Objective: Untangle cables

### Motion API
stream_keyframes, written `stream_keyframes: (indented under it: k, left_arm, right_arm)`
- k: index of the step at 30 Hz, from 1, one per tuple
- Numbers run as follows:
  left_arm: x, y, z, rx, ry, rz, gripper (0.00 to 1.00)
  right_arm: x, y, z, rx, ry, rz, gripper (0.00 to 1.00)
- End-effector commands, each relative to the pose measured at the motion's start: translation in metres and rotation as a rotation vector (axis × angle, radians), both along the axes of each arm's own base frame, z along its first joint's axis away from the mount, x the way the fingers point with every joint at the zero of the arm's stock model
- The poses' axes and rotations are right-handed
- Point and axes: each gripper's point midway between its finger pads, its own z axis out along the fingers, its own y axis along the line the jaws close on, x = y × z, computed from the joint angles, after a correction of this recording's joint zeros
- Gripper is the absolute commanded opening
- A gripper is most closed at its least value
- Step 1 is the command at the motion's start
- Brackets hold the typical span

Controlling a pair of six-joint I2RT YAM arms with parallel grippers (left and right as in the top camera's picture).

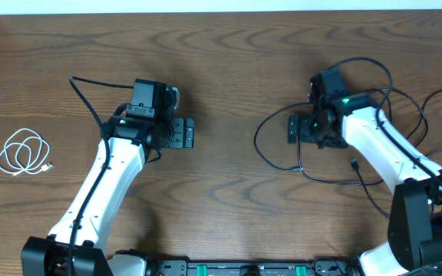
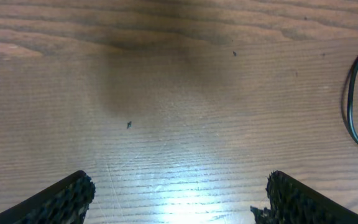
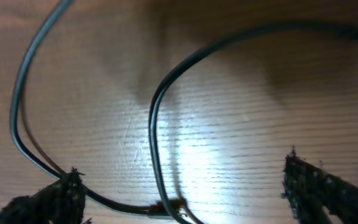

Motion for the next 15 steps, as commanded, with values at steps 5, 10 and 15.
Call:
stream_keyframes:
  k: [5,10,15]
  left_arm:
    - [0.001,0.001,0.004,0.001,-0.012,0.007,0.89]
    - [0.001,0.001,0.004,0.001,-0.012,0.007,0.89]
    - [0.001,0.001,0.004,0.001,-0.012,0.007,0.89]
  right_arm:
    - [-0.007,0.005,-0.012,0.010,0.002,-0.036,0.68]
    - [-0.005,0.005,-0.017,0.015,-0.014,-0.051,0.59]
    - [-0.005,0.005,-0.028,0.018,-0.032,-0.052,0.61]
